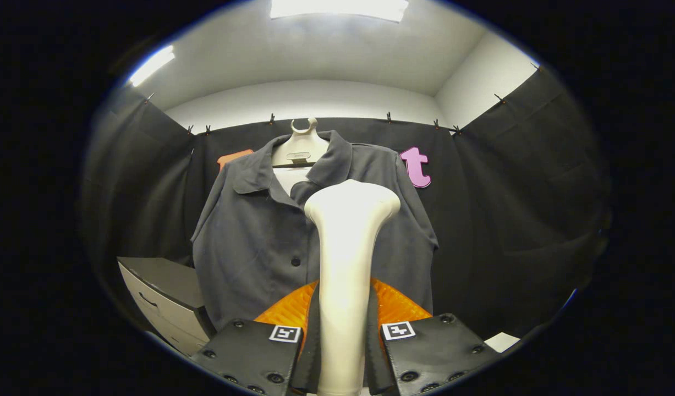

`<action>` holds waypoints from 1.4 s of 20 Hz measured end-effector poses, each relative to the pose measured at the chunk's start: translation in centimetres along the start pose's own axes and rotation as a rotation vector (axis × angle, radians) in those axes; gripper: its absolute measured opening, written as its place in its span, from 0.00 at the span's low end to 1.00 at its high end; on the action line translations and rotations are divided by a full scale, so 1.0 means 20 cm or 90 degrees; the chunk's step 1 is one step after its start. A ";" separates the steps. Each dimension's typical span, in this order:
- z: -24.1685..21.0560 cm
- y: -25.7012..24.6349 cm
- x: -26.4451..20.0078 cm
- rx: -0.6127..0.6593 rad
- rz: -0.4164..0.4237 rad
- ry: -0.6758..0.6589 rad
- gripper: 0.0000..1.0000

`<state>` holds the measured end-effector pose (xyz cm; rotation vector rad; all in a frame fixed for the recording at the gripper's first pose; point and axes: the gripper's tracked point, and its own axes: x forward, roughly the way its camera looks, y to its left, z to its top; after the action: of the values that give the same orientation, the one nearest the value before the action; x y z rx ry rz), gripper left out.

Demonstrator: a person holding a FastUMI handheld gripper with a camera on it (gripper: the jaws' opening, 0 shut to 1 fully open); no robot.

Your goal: Iron the clothes twice with a garment steamer, once on the left side and once on the right side.

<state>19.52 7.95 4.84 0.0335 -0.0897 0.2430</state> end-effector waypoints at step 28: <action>-0.51 -0.04 0.05 -0.002 -0.018 0.085 0.40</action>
<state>21.64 7.85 -5.21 0.0153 0.0429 0.2162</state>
